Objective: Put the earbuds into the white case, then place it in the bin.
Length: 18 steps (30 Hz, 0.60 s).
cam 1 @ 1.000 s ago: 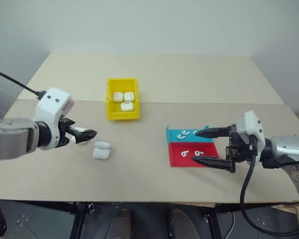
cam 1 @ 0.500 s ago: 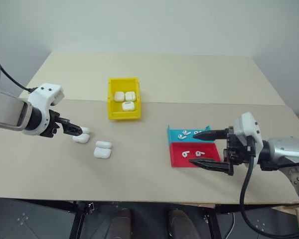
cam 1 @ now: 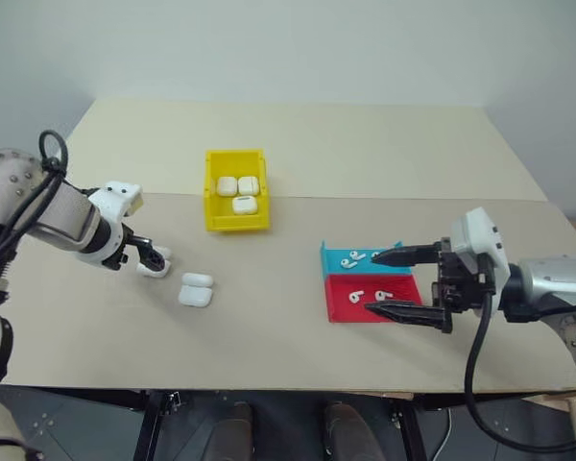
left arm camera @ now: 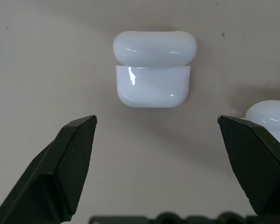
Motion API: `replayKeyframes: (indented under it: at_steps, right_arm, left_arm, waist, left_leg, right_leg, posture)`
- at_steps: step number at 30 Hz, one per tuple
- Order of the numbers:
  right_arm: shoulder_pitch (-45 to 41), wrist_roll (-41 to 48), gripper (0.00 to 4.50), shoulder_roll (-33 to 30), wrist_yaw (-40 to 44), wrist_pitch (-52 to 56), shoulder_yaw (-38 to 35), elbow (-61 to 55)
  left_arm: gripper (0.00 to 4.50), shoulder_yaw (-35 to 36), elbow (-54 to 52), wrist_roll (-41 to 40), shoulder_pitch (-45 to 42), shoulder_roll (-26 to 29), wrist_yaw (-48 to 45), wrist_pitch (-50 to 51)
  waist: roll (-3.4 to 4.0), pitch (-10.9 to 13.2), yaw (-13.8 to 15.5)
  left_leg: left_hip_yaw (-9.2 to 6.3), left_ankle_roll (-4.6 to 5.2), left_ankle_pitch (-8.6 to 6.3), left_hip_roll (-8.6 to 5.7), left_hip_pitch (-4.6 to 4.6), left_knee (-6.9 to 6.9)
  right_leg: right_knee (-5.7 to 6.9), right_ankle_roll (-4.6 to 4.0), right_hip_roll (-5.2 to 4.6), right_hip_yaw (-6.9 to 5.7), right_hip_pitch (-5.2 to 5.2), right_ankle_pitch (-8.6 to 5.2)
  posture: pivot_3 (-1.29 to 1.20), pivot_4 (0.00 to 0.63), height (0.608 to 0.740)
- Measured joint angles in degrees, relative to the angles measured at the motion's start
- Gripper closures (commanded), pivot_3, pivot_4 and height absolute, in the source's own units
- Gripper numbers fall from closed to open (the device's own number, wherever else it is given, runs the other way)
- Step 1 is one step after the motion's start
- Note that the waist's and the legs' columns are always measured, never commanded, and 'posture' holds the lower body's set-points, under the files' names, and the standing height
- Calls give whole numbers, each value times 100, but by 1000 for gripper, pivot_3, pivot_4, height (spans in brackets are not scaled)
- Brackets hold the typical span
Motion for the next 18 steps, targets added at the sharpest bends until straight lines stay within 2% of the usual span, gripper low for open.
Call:
replayKeyframes:
  at_steps: [8, 18]
  right_arm:
    - [-6, 29, 21, 0, 9, 19, 0, 12]
    - [12, 56, 21, -10, -101, 108, -26, -50]
  left_arm:
    - [0, 216, 403, 1045, 33, -660, -219, 0]
    - [0, 627, 680, 2388, 171, -1218, -771, 0]
  waist:
    - [-1, -1, 4]
    - [-1, -1, -5]
  left_leg:
    - [1, 0, 0, -3, 2, 6]
    - [-1, 0, 0, -2, -1, 6]
  right_leg:
    - [2, 1, 0, -2, 3, 0]
    - [2, 1, 0, -2, 1, 0]
  posture:
    - [0, 150, 740]
    - [0, 150, 740]
